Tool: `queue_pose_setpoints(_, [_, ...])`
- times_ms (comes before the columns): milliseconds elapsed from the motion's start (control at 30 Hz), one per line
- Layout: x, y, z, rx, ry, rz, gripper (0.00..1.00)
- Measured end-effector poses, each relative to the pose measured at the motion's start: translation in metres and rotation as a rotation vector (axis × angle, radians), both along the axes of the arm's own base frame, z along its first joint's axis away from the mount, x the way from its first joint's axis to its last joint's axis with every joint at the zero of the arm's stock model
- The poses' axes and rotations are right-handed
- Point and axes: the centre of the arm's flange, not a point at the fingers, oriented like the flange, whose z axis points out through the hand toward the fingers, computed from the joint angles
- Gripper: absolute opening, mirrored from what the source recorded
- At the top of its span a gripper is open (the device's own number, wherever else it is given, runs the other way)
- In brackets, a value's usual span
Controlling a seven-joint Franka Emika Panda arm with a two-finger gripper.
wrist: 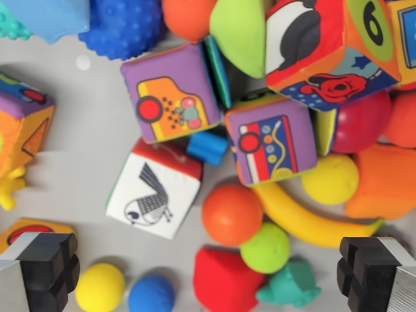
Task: Pick an object from the bin
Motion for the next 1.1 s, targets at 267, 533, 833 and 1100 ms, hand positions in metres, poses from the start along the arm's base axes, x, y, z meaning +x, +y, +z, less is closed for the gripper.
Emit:
queue_pose_setpoints(267, [0.0, 0.0, 0.0, 0.0, 0.0, 0.0, 1.0])
queue_pose_setpoints(533, [0.0, -0.001, -0.001, 0.0, 0.001, -0.008, 1.0])
queue_pose_setpoints(833, [0.005, -0.009, -0.01, -0.002, 0.002, -0.076, 1.0])
queue_pose_setpoints(1100, [0.013, -0.021, -0.023, -0.003, -0.002, -0.189, 1.0])
